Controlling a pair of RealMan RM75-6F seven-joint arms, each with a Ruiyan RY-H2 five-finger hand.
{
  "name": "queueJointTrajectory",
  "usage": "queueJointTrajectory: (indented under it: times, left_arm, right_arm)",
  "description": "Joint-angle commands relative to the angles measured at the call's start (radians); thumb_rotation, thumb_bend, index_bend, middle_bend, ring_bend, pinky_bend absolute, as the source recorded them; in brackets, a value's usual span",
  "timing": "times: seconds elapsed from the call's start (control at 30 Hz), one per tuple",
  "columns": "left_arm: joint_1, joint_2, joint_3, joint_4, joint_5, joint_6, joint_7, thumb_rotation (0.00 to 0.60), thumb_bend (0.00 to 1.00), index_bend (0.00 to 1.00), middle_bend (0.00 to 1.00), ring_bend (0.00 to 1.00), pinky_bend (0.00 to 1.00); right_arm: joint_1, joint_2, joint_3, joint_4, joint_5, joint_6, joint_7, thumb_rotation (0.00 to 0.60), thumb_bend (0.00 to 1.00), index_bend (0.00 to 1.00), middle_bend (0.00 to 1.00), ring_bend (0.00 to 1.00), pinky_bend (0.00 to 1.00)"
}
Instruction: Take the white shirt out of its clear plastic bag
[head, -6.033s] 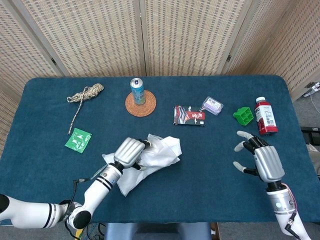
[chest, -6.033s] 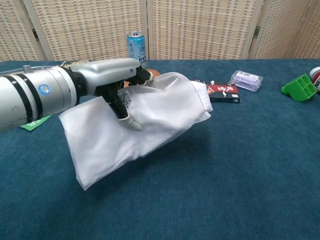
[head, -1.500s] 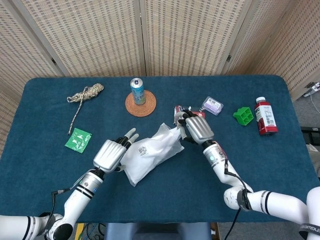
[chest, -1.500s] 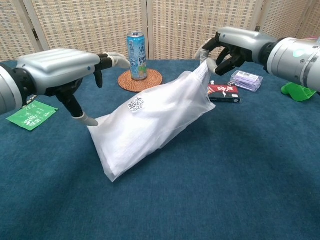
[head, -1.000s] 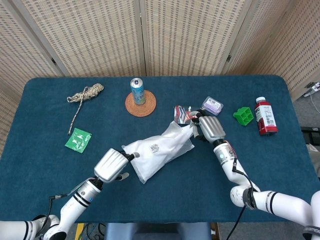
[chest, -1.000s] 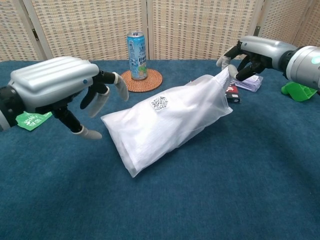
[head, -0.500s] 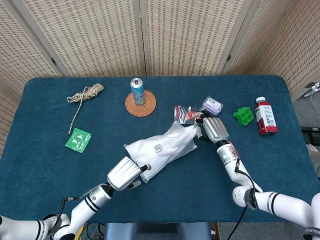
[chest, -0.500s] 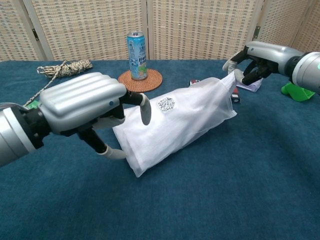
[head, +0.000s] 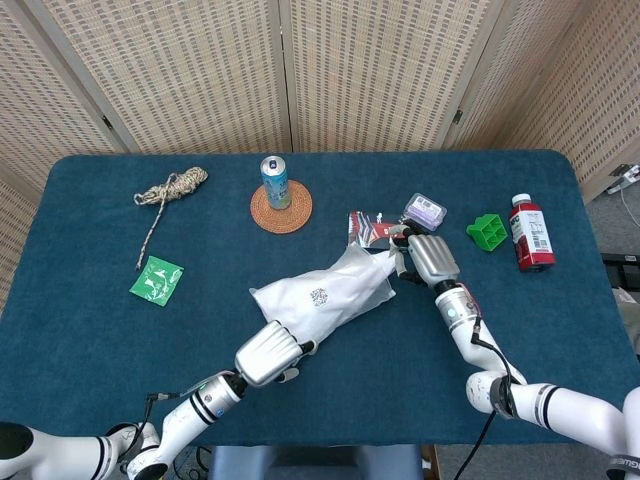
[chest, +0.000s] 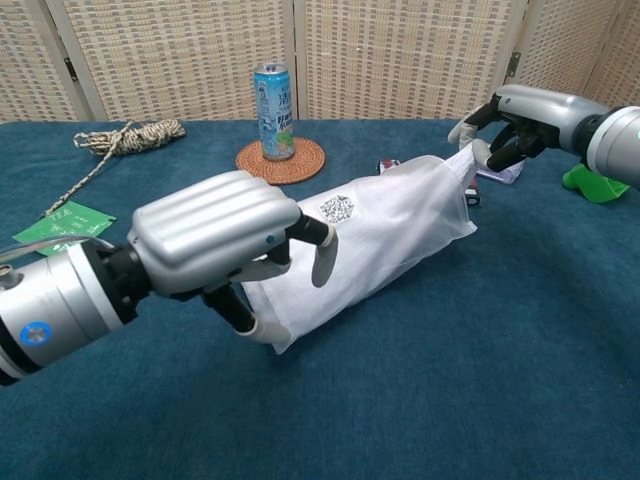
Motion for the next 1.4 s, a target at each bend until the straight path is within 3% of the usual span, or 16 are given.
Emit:
queueJointTrajectory:
  times: [0.03,0.43,1.4]
  left_arm:
    - [-0.003,-0.011,-0.003,0.014,0.003,-0.01,0.011,0.6,0.0,0.51,1.0,0.95,1.0]
    - [-0.015,-0.058,-0.024,0.07,-0.006,-0.042,0.014,0.6,0.0,0.53,1.0,0.95,1.0]
    - [-0.005,-0.099,-0.004,0.17,-0.019,-0.087,0.104,0.6,0.0,0.58,1.0,0.96,1.0]
  right_arm:
    - [-0.001,-0.001,0.0,0.001,-0.001,-0.001,0.001,0.6,0.71,0.66,0.23,0.1,0.28]
    - [-0.001,-0.007,0.002,0.007,0.0,-0.008,0.004,0.6,0.71,0.66,0.23,0.1,0.28]
    - [-0.005,-0.017,0.002,0.016,-0.004,-0.015,0.01,0.6,0.72,0.66,0.23,0.1,0.28]
